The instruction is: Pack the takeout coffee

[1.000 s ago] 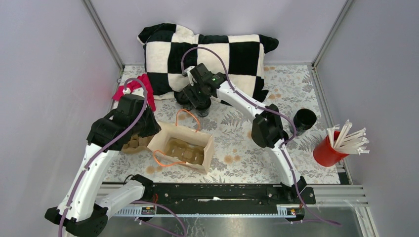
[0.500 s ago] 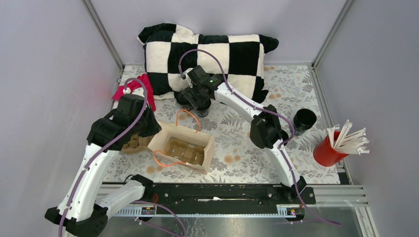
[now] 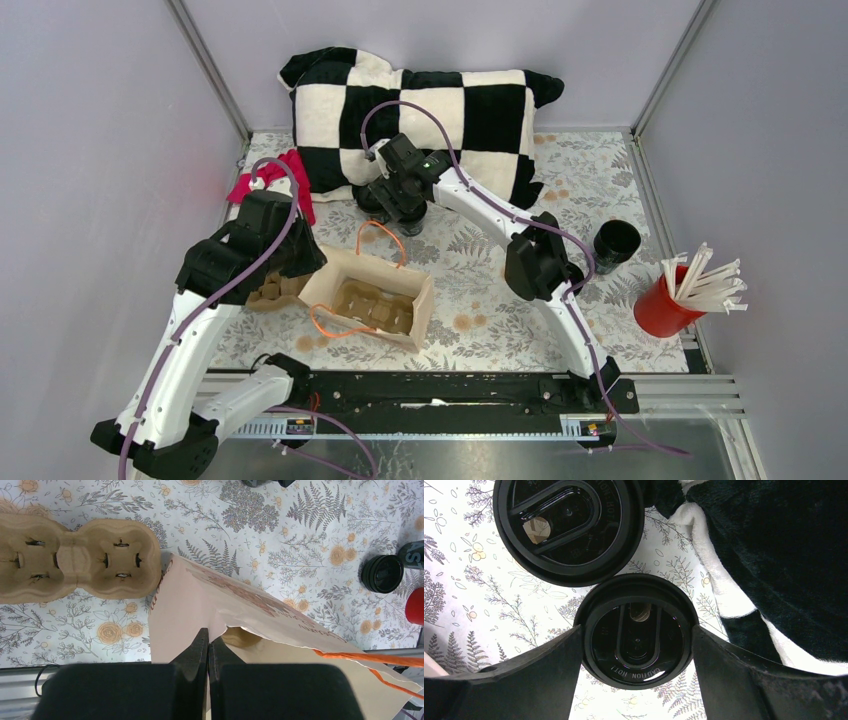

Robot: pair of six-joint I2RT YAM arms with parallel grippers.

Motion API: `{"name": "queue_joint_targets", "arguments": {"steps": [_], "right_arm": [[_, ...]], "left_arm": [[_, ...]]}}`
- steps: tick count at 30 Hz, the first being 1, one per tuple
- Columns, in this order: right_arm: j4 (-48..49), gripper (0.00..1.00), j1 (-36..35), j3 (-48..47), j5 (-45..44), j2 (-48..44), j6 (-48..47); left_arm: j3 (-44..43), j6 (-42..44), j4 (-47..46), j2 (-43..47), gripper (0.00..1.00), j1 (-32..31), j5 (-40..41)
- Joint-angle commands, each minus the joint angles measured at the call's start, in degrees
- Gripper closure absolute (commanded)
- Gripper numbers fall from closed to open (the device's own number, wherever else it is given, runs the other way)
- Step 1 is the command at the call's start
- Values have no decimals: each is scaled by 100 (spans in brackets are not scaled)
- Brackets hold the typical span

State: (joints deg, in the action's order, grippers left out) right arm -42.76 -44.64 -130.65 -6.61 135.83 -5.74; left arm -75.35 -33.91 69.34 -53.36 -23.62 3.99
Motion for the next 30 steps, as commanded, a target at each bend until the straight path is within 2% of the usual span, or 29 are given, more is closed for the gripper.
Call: {"name": "queue_joint_targets", "arguments": {"steps": [1, 8, 15, 23, 30], "right_arm": [[-76, 19, -45, -179, -152, 131, -50], [-37, 23, -45, -119, -406, -398, 26], [165, 24, 97, 929, -820, -1683, 53], [-154, 26, 881, 2178, -203, -3486, 698], [-908, 27, 1285, 2088, 475, -4730, 702]], "left_arm": [[-32, 16, -254, 44, 100, 26, -58], [-76, 57, -325, -7, 100, 24, -71], [-319, 240, -552, -234, 100, 24, -263], [-754, 560, -983, -732, 100, 16, -763], [-1275, 533, -1422, -1301, 100, -339, -925]]}}
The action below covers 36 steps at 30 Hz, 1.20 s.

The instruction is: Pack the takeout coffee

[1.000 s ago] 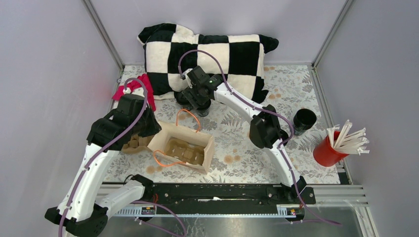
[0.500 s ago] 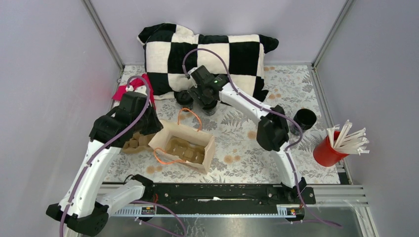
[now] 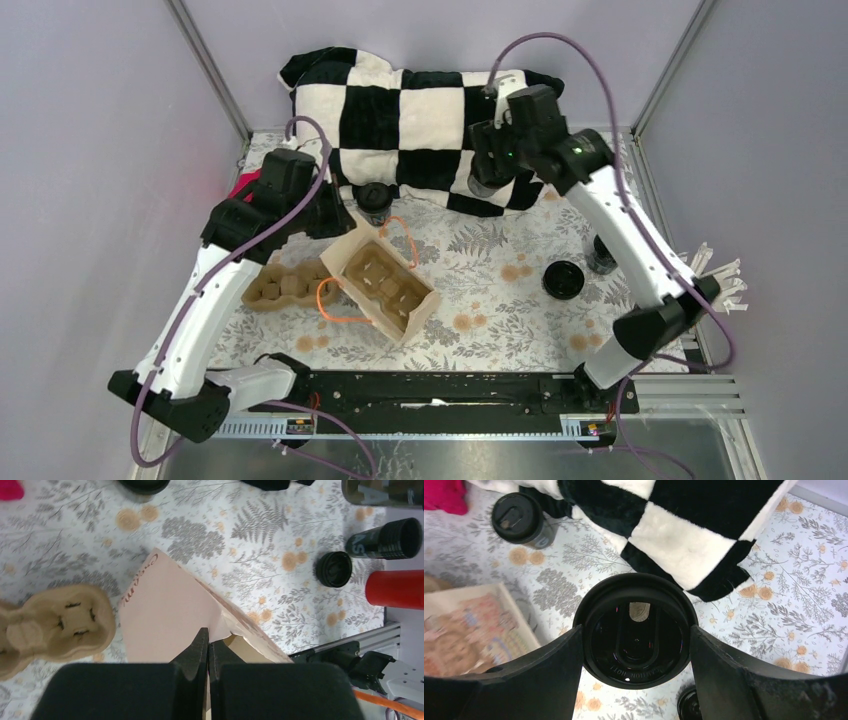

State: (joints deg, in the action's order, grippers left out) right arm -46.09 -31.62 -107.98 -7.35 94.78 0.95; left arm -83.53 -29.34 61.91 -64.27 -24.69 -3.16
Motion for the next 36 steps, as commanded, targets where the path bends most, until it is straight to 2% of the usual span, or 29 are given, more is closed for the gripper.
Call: {"name": "queue_joint_targets", "arguments": {"steps": [1, 4, 10, 13, 16, 19, 22, 26, 30, 36], "right_arm": [[-742, 27, -20, -293, 609, -741, 21], [-1278, 28, -16, -812, 863, -987, 83], [-1705, 34, -17, -1935, 2317, -1355, 356], [-1482, 35, -19, -1943, 3406, -1587, 639], [-840, 35, -29, -1612, 4332, -1793, 1253], [-118, 39, -200, -1256, 4829, -1862, 1820], [45, 39, -836, -1387, 4569, -1673, 1886], [-530, 42, -1370, -1906, 3807, -1184, 1575], [-1001, 44, -1592, -1919, 3100, -917, 1061], [-1854, 45, -2435, -2456, 1863, -220, 196]], "left_arm": [[-519, 63, -729, -292, 100, -304, -211], [-691, -14, -785, -506, 100, -448, -190], [-886, -161, -754, -626, 100, -527, -46], [-1172, -193, -452, -733, 100, -527, 70], [-1493, -263, -44, -850, 100, -528, 408], [-1753, -296, 279, -923, 100, -526, 696], [-1710, -283, 340, -869, 100, -528, 716], [-1458, -309, 308, -776, 100, -524, 503], [-1201, -317, 210, -596, 100, -528, 394], [-1373, -446, 598, -706, 100, -528, 420]]}}
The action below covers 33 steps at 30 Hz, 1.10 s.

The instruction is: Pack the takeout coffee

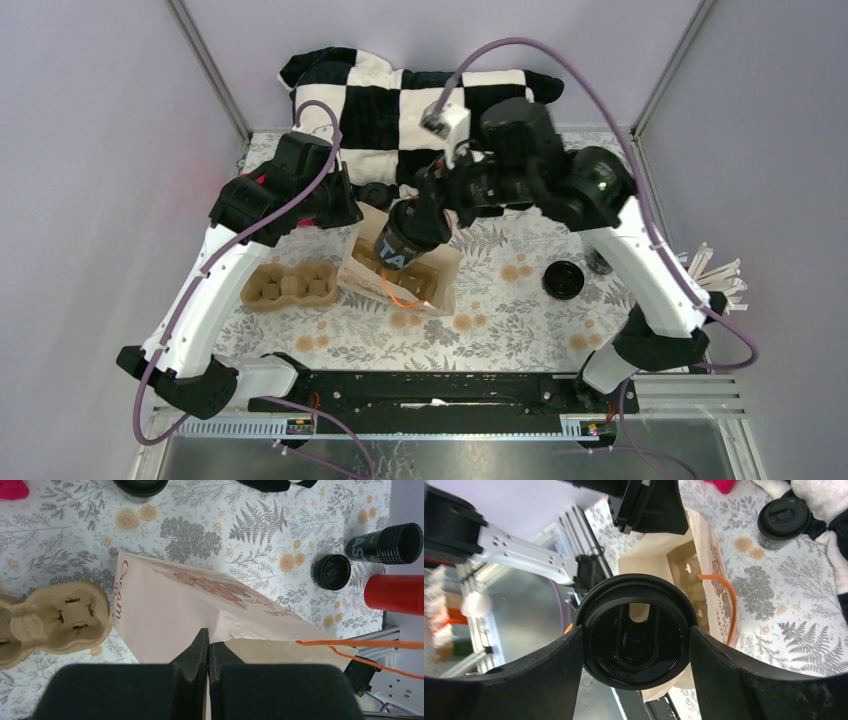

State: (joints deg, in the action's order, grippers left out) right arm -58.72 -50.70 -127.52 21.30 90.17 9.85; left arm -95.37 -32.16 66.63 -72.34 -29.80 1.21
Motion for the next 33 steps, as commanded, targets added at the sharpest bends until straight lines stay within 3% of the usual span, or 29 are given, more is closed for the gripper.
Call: {"name": "queue_joint_targets", "arguments": {"steps": [1, 10, 23, 33], "right_arm": [[-686, 45, -626, -516, -1229, 296, -792], [-601, 48, -1370, 620, -2588, 233, -1902], [641, 48, -1832, 2386, -2755, -190, -2724], [1374, 47, -1953, 3569, -3061, -437, -2958]], "left_arm": [[-239, -180, 235, 60, 100, -17, 41], [-50, -19, 184, 172, 100, -26, -92], [673, 345, -985, 692, 100, -25, -944], [1295, 409, -1773, 1128, 100, -52, -1042]]}}
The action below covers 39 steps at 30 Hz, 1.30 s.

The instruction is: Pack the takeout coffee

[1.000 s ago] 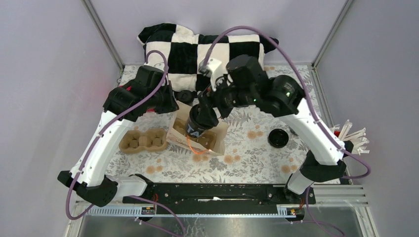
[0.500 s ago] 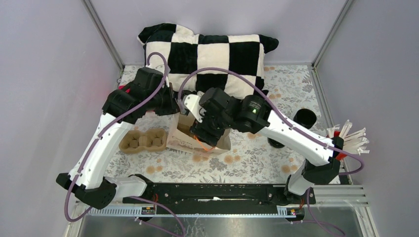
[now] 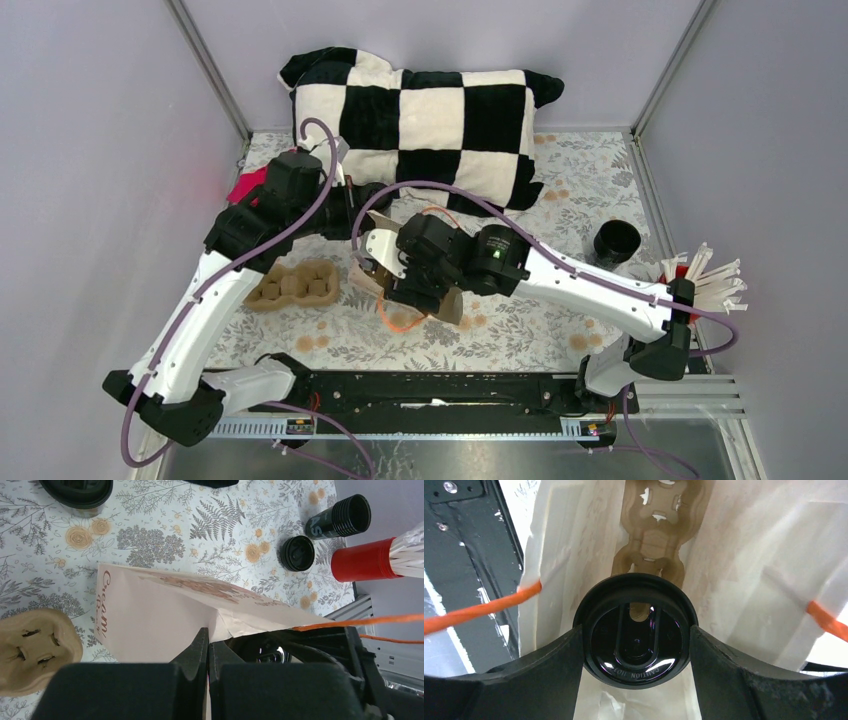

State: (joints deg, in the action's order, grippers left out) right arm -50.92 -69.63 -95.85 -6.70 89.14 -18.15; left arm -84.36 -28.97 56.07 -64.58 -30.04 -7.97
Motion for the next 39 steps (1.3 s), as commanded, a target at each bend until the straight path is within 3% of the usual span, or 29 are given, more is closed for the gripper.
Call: {"name": "queue_joint_targets", "arguments": {"steps": [1, 12, 22, 27, 39], "right_arm": [[719, 47, -68, 527, -292, -370, -137], [678, 48, -372, 836, -602, 5, 232], [481, 49, -429, 748, -1264, 120, 410], [627, 49, -442, 1172, -1748, 43, 470], [798, 48, -649, 1209, -1036, 183, 628]], "left_arm": [[260, 108, -750, 425, 100, -26, -107], [1652, -163, -1314, 1356, 100, -46, -60], [1484, 93, -2260, 608, 100, -59, -479], [1816, 137, -2265, 852, 100, -71, -388], [2505, 56, -1761, 1616, 100, -72, -173]]}}
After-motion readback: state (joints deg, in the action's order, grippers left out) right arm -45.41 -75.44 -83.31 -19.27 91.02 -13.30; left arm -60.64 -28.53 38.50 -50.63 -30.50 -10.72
